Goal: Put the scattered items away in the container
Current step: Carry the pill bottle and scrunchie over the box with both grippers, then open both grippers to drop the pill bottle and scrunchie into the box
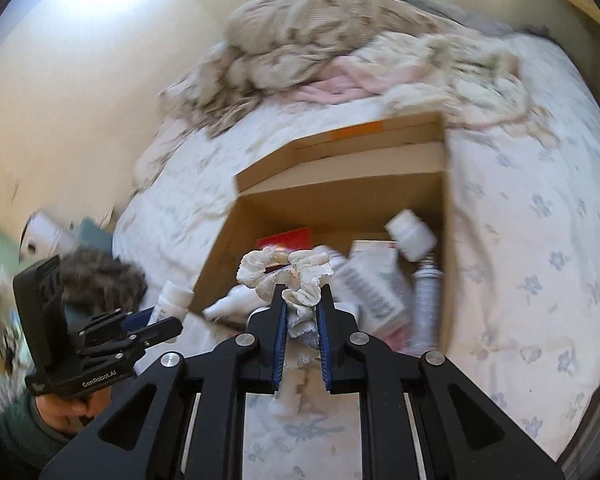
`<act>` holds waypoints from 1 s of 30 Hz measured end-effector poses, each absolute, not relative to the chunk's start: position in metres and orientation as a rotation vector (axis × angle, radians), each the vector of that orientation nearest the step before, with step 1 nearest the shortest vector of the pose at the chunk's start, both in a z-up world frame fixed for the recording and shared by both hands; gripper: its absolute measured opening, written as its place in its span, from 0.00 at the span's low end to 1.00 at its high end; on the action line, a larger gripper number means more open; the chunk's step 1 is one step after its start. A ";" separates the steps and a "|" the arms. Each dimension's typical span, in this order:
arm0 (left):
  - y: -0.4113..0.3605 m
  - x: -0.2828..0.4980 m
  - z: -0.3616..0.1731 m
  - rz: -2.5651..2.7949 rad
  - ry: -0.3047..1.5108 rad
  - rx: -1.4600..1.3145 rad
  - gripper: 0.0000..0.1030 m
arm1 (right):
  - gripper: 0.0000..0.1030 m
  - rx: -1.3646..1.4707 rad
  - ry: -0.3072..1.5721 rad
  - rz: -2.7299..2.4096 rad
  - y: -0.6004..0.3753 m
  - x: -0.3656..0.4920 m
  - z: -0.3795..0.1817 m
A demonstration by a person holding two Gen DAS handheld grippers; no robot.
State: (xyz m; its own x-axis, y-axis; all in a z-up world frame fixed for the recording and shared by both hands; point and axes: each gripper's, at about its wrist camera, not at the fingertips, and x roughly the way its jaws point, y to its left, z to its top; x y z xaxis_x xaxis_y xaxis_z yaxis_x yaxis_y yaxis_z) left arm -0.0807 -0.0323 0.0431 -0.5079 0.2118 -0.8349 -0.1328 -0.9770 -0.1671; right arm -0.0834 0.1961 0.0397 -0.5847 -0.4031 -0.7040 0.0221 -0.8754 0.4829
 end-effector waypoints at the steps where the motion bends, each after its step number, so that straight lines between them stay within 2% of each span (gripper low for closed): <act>1: -0.028 -0.089 0.043 2.557 -0.101 -1.444 0.32 | 0.14 1.288 -0.655 -2.526 0.202 -0.084 0.038; 7: -0.012 -0.123 0.027 2.534 -0.005 -1.504 0.32 | 0.14 1.389 -0.684 -2.541 0.216 -0.099 0.022; 10: -0.005 -0.136 0.013 2.548 0.056 -1.533 0.32 | 0.15 1.444 -0.608 -2.559 0.211 -0.106 0.014; 20: -0.010 -0.166 -0.018 2.543 0.050 -1.653 0.32 | 0.16 1.557 -0.447 -2.544 0.187 -0.112 -0.002; 22: -0.008 -0.166 -0.018 2.545 0.058 -1.655 0.34 | 0.23 1.581 -0.446 -2.541 0.187 -0.114 -0.003; 23: -0.007 -0.166 -0.017 2.541 0.067 -1.655 0.41 | 0.33 1.585 -0.447 -2.547 0.187 -0.114 -0.003; 24: -0.005 -0.165 -0.016 2.542 0.089 -1.651 0.57 | 0.53 1.587 -0.452 -2.552 0.187 -0.115 -0.003; 26: -0.002 -0.163 -0.013 2.556 0.109 -1.626 0.72 | 0.73 1.581 -0.462 -2.586 0.190 -0.113 0.000; 30: -0.003 -0.157 -0.002 2.550 0.082 -1.596 0.72 | 0.73 1.550 -0.449 -2.651 0.194 -0.113 0.009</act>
State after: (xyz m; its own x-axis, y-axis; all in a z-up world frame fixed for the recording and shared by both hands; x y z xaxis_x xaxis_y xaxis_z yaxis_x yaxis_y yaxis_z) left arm -0.1571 -0.0032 -0.0022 -0.4316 0.0829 -0.8983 -0.1402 -0.9898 -0.0240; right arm -0.1129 0.1943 0.0090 -0.5005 -0.1773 -0.8474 -0.1115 -0.9575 0.2662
